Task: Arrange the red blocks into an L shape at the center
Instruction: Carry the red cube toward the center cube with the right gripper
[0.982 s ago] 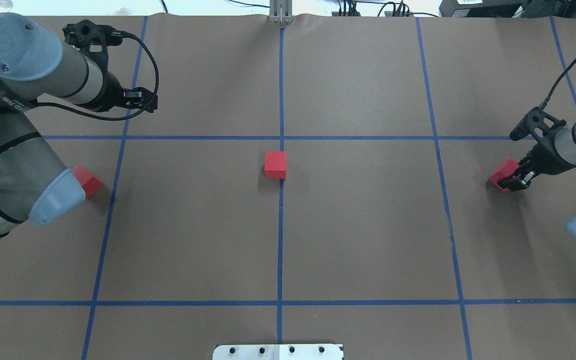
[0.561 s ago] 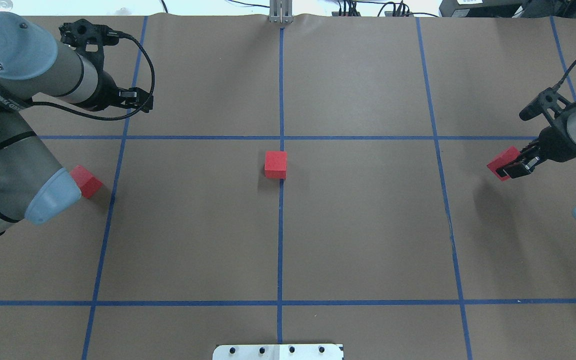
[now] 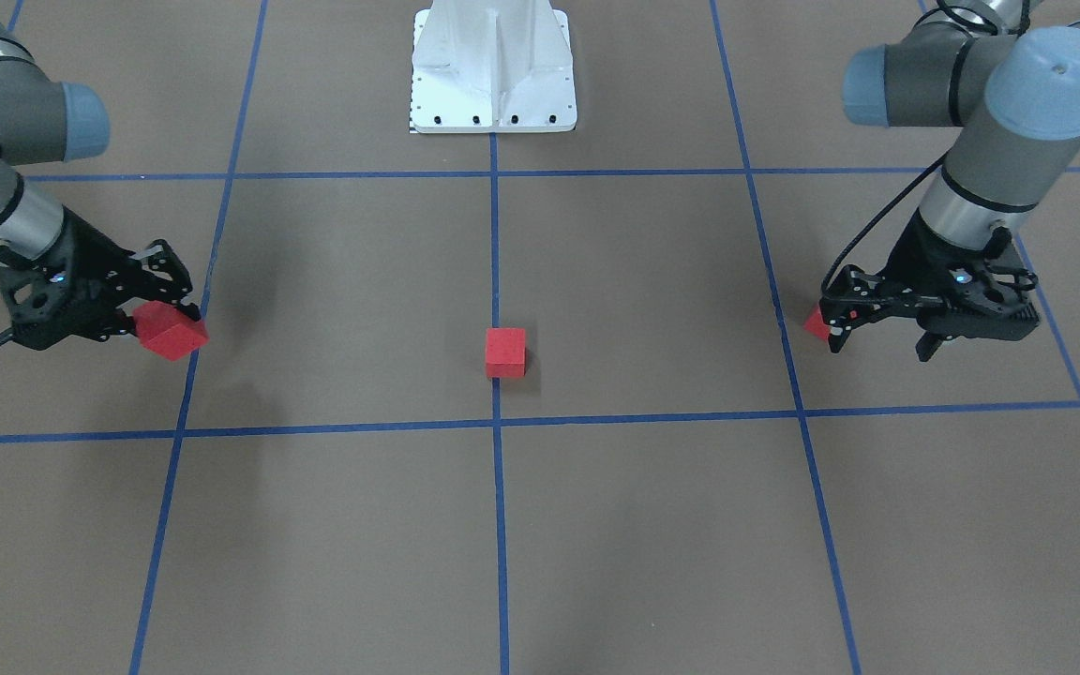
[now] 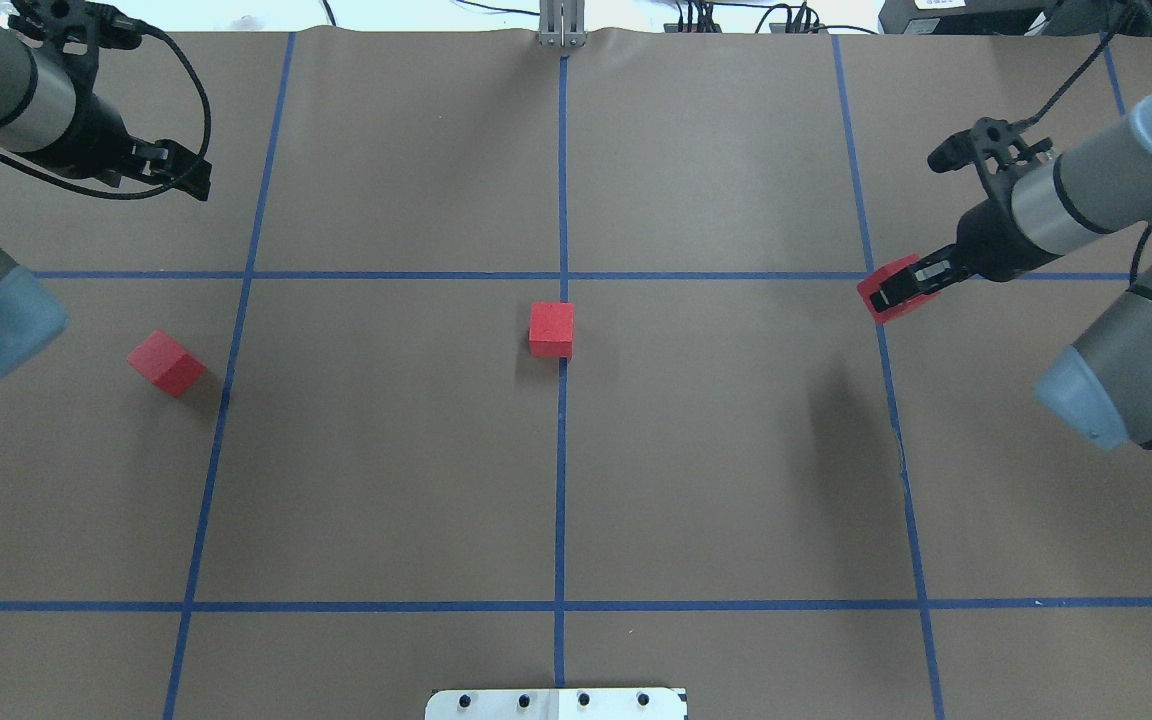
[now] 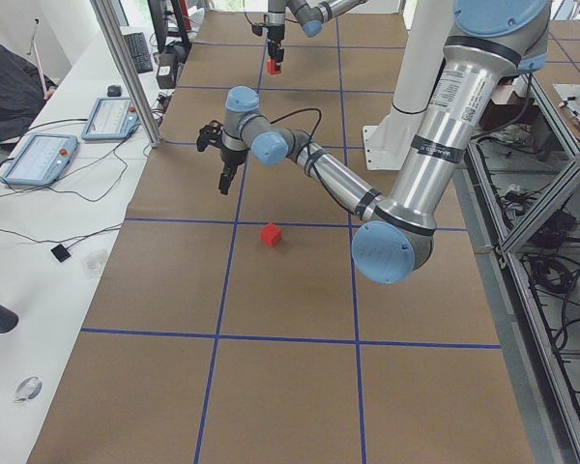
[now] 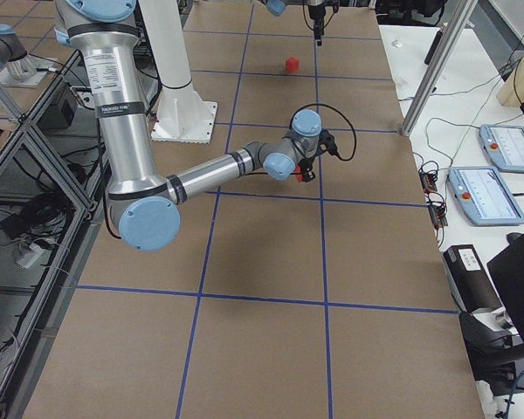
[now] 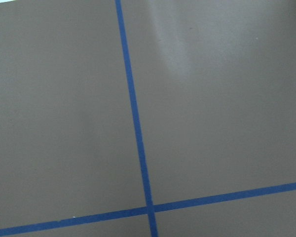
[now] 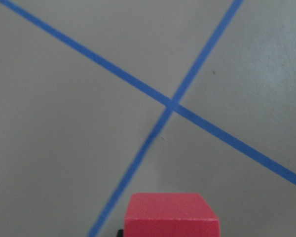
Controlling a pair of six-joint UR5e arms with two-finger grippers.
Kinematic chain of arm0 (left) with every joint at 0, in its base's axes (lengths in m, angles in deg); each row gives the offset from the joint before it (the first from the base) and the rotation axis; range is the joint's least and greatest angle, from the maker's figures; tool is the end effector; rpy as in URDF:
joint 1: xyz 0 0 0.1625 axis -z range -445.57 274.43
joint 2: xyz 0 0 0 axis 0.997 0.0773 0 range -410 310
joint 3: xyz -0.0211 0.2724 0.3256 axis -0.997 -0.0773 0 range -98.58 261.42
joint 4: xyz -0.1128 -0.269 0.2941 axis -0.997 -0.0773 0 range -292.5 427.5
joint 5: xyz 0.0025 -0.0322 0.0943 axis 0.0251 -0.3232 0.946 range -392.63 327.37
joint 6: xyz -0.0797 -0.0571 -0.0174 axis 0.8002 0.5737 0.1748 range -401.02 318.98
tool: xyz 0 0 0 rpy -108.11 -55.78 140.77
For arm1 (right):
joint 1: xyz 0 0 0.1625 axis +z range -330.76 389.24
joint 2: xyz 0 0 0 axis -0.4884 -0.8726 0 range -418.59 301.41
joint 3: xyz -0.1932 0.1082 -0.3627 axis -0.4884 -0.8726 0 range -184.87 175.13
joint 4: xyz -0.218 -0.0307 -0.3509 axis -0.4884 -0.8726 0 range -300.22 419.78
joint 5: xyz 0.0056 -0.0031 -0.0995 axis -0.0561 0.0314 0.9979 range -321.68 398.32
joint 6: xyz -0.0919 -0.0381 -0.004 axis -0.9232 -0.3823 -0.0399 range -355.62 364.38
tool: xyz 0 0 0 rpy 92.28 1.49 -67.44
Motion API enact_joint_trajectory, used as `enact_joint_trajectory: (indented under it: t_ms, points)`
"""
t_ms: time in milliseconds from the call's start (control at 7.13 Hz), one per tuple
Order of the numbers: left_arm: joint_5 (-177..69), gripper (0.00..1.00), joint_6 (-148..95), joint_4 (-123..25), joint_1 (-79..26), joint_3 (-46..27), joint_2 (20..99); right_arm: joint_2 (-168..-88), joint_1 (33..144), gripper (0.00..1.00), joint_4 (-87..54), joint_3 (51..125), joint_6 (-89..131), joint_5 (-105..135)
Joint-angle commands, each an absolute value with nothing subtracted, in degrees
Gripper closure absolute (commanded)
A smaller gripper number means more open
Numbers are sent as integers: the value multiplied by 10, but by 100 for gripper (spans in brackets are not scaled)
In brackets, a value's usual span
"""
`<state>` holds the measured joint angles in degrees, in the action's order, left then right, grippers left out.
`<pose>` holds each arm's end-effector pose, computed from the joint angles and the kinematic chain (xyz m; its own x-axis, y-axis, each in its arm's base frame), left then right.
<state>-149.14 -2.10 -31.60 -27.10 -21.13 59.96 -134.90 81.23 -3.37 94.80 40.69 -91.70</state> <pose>0.2431 -0.5659 0.3517 0.7185 0.1603 -0.6768 0.0775 0.9486 0.3069 -0.3045 -0.5021 0.3920 0.4743 -0.3953 0.7866 0.1406 0.9161 0.3756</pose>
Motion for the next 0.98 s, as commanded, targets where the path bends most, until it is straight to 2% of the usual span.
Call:
enact_joint_trajectory:
  t_ms: [0, 421, 842]
  points:
    - [-1498, 0, -43, -320, -255, -207, 574, -1272, 731, 100, -55, 951, 544, -843]
    - [-1498, 0, -43, -320, -254, -206, 571, -1129, 646, 100, -262, 952, 654, -753]
    - [-1498, 0, -43, -346, -255, -186, 563, -1070, 560, 100, -288, 930, 765, -666]
